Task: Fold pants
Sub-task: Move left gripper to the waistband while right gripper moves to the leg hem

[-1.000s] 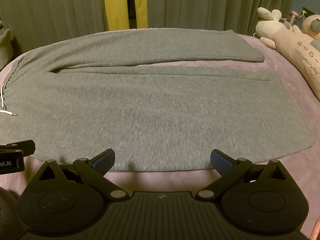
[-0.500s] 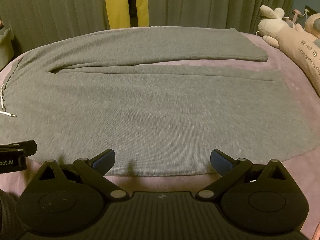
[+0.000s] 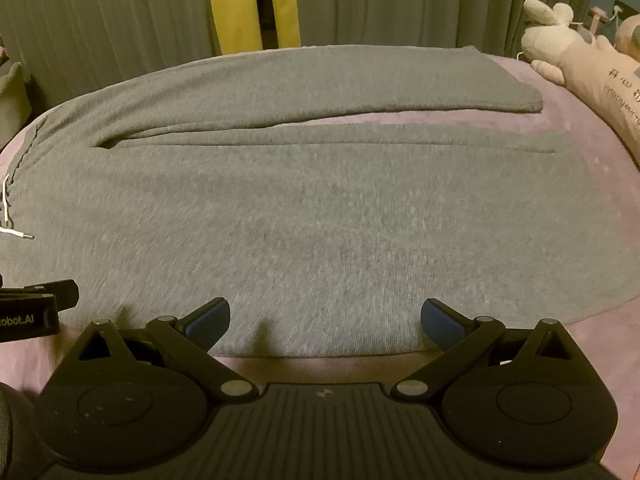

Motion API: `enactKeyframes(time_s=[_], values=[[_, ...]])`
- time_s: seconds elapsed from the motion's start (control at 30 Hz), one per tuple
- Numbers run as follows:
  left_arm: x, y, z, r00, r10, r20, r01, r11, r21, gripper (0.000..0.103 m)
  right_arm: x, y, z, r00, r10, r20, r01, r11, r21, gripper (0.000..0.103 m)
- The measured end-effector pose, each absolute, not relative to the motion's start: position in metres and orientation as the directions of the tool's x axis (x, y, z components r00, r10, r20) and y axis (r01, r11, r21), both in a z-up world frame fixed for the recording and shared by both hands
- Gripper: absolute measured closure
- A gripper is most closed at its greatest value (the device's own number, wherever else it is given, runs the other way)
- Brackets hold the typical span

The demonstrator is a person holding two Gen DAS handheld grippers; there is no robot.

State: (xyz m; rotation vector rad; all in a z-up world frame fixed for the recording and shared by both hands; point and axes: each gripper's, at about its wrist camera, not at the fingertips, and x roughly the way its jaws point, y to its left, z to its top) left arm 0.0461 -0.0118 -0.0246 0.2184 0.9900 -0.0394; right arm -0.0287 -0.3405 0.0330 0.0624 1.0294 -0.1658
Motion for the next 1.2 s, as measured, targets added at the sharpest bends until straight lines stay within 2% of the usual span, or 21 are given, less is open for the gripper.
enactKeyframes(time_s=[0.17, 0.37, 0.5, 0.67, 0.83, 1.0, 1.2], values=[[0.054, -0.017, -0.031, 0.530, 0.102, -0.842, 0.139, 0.969, 0.204, 0.000, -0.022, -0.345, 0.030, 0.495, -0.089, -0.864, 0.153, 0.988, -0.014, 0.001], [0.067, -0.018, -0.036, 0.485, 0.082, -0.871, 0.127, 0.979, 0.163, 0.000, -0.011, -0.356, 0.023, 0.478, -0.043, -0.877, 0.111, 0.994, 0.012, 0.001], [0.082, -0.022, -0.031, 0.490, 0.109, -0.865, 0.110, 0.977, 0.185, 0.000, -0.001, -0.371, 0.019, 0.446, 0.008, -0.895, 0.120, 0.990, 0.068, 0.001], [0.114, -0.026, -0.021, 0.473, 0.088, -0.877, 0.141, 0.975, 0.174, 0.000, 0.018, -0.389, 0.021, 0.433, -0.011, -0.901, 0.139, 0.989, 0.055, 0.001], [0.170, 0.001, -0.002, 0.507, 0.100, -0.856, 0.103, 0.979, 0.176, 0.000, 0.061, -0.401, 0.032, 0.414, -0.019, -0.910, 0.119, 0.992, 0.033, 0.001], [0.261, 0.063, 0.014, 0.515, 0.162, -0.842, -0.052, 0.986, 0.158, 0.000, 0.145, -0.417, 0.038, 0.403, -0.025, -0.915, 0.165, 0.985, 0.046, 0.001], [0.375, 0.108, -0.007, 0.441, 0.236, -0.866, -0.172, 0.969, 0.176, 0.000, 0.250, -0.413, 0.017, 0.384, -0.060, -0.921, 0.193, 0.981, 0.016, 0.001]])
